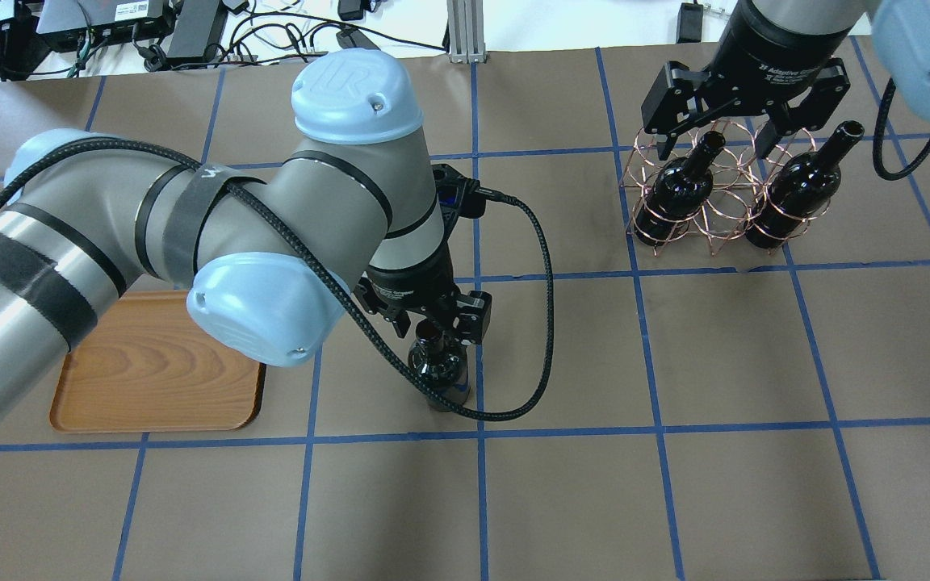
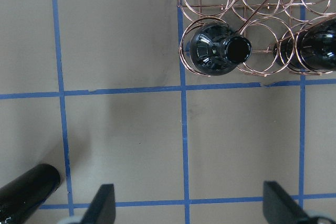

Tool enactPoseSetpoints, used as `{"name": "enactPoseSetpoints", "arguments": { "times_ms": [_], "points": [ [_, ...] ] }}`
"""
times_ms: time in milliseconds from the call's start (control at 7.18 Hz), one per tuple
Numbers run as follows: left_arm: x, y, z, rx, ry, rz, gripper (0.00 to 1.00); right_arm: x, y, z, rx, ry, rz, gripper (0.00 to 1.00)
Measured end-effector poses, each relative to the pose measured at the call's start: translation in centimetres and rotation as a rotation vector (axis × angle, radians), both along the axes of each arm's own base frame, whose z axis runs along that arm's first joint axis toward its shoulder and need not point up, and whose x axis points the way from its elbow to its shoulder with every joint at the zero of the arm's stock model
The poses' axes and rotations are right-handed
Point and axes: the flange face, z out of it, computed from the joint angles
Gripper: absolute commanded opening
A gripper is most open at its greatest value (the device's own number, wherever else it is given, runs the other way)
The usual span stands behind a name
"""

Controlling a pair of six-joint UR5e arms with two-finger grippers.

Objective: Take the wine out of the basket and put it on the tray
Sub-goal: 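Lift the bottle with the left gripper and carry it over the tray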

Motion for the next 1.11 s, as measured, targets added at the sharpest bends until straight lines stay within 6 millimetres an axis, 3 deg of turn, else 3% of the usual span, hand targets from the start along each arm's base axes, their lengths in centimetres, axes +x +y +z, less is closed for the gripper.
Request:
{"name": "enactPoseSetpoints", "arguments": {
  "times_ms": [139, 279, 418, 836, 1115],
  "points": [
    [0.0, 0.0, 0.0, 0.0, 0.0, -0.003, 0.42, -0.1, -0.1, 0.0, 0.0, 0.001, 0.001, 1.0],
    [0.0, 0.0, 0.0, 0.0, 0.001, -0.006, 0.08, -0.1, -0.1, -0.1, 0.0, 0.001, 0.002, 1.0],
    [0.0, 0.0, 0.0, -0.001, 0.001, -0.007, 0.0, -0.1, -0.1, -0.1, 0.0, 0.0, 0.003, 1.0],
    [0.2, -0.2, 0.6, -0.013, 0.003, -0.017, 0.0, -0.1, -0.1, -0.1, 0.002, 0.0, 0.003, 1.0],
    [2.5, -1.6, 3.3, -0.065, -0.051, 0.004, 0.0, -0.1, -0.1, -0.1, 0.002, 0.001, 0.002, 1.0]
  ]
}}
